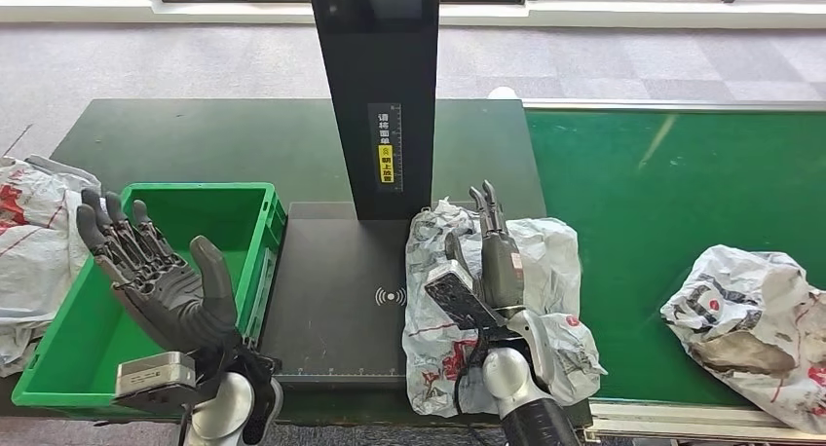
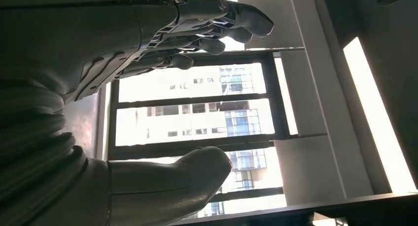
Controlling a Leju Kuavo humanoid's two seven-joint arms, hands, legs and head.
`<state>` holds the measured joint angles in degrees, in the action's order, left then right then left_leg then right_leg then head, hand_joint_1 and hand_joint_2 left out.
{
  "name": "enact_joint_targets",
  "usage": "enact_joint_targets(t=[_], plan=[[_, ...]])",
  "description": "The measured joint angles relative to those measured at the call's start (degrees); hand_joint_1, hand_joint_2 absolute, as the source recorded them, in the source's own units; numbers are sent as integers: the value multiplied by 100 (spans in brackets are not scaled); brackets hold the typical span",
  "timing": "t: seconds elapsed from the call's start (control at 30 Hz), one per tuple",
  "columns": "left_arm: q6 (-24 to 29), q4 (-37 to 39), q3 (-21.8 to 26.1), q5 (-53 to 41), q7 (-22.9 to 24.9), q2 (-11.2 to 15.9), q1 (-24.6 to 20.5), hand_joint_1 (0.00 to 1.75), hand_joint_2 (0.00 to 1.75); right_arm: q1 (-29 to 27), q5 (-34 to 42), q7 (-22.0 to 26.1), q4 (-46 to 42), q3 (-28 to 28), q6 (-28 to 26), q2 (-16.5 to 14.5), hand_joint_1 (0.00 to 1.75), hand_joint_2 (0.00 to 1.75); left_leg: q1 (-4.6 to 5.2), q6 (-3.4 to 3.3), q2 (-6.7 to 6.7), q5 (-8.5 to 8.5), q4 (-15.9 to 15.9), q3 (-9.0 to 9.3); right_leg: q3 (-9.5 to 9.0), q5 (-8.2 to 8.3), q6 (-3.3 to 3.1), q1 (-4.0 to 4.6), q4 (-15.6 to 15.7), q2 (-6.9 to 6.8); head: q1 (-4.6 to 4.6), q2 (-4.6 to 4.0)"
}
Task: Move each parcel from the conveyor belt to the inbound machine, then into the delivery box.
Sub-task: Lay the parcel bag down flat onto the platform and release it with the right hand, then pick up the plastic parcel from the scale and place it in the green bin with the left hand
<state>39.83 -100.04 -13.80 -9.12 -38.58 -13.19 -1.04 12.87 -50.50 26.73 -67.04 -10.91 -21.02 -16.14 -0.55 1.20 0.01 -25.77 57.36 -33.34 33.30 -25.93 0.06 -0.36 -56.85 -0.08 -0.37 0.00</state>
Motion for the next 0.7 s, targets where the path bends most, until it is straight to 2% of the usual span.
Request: enact_joint_targets(t=[0.03,0.07,0.1,0.17,0.33,0.43,0.5,0.7], plan=[[5,-29,8,-19,0,-1,7,0,175,17,124,76,5,-19,30,-11,0,44,0,0,0,0,0,0,0,0,0,-1,0,0,0,0],[9,-45,13,-31,0,-1,10,0,175,35,245,147,8,-49,73,-19,0,87,0,0,0,0,0,0,0,0,0,-2,0,0,0,0],[12,-46,14,-36,0,-1,10,0,175,54,340,192,7,-96,113,-22,0,87,0,0,0,0,0,0,0,0,0,-2,0,1,0,0],[12,-35,16,-30,0,-2,11,0,175,121,405,174,-3,-211,154,-32,0,175,1,0,1,0,0,0,1,1,0,-3,0,2,0,0],[-36,-107,43,101,1,-5,56,0,175,417,900,359,-66,-413,120,-64,0,175,1,1,1,5,1,4,2,3,-2,-2,1,2,0,0],[-710,123,-23,-353,18,25,-3,0,175,331,1410,742,-468,-579,121,-52,0,175,1,0,-17,6,4,5,0,2,-2,-3,3,-17,0,0],[-1242,476,-118,-838,31,38,-62,0,175,172,1592,803,-951,-735,187,-29,0,175,1,1,-17,5,4,2,1,1,-3,-4,3,-20,0,0],[-1650,1067,-219,-1332,77,40,-173,0,175,-160,1852,806,-1873,-956,381,69,0,175,2,-1,11,-1,4,2,10,3,-4,-8,4,6,0,0]])
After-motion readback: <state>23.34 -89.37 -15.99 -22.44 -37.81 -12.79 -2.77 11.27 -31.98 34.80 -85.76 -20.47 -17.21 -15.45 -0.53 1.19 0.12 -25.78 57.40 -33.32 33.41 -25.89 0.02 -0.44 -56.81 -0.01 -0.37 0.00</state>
